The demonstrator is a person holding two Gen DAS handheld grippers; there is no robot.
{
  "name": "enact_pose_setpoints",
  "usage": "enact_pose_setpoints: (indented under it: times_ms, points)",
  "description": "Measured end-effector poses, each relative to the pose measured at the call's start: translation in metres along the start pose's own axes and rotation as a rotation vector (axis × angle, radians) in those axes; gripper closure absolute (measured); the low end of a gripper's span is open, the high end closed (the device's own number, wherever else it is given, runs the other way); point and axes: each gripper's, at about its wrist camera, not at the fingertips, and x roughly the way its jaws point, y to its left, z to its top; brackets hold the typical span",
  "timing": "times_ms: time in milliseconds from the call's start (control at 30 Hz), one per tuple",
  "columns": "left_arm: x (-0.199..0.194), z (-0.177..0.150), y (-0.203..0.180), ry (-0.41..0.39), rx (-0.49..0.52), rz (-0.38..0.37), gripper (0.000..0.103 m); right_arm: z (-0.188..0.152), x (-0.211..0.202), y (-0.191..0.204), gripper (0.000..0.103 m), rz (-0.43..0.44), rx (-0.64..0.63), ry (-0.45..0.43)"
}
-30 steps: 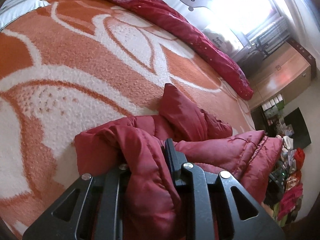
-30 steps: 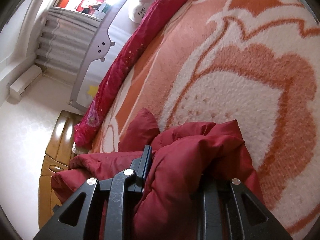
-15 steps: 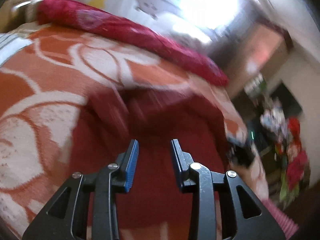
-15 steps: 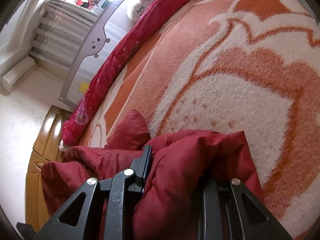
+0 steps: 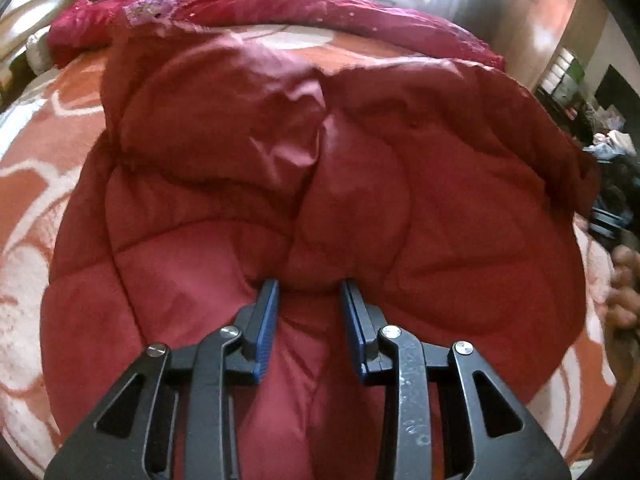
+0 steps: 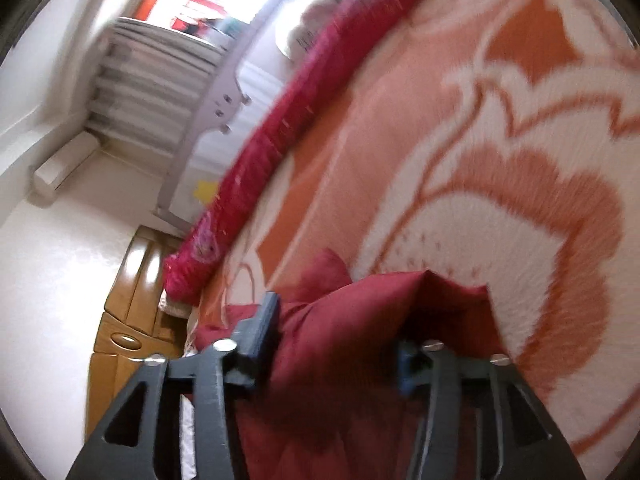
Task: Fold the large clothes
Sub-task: 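Lay the held hem over the collar and open both tools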
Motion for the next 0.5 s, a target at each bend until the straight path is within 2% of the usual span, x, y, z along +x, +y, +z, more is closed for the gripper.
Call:
enact_pose_setpoints:
  times_ms: [67,133,267,333,433,500]
  points:
    - [0.001,0.004,0.000,-0.003,-0.005,0.009,0.072,-0.009,-0.024,0.019,0.035,-0.042,-0.104,-0.069]
    - [0.004,0.008,0.001,-0.003,-0.012,0.015,0.073,-0.029,-0.029,0.048,0.035,-0.091,-0.285,-0.055]
    - [0.008,0.014,0.004,0.005,-0.017,0.017,0.073,-0.079,0.023,0.082,0.038,-0.166,-0.559,0.201]
    - [0.007,0.017,0.011,0.003,-0.024,0.023,0.075,-0.094,0.049,0.085,0.040,-0.259,-0.669,0.266]
    - [0.008,0.022,0.031,-0.001,-0.057,0.049,0.082,-0.093,0.078,0.073,0.038,-0.357,-0.697,0.291]
    - [0.016,0.027,0.051,0.012,-0.093,0.037,0.094,-0.082,0.090,0.058,0.037,-0.347,-0.634,0.312]
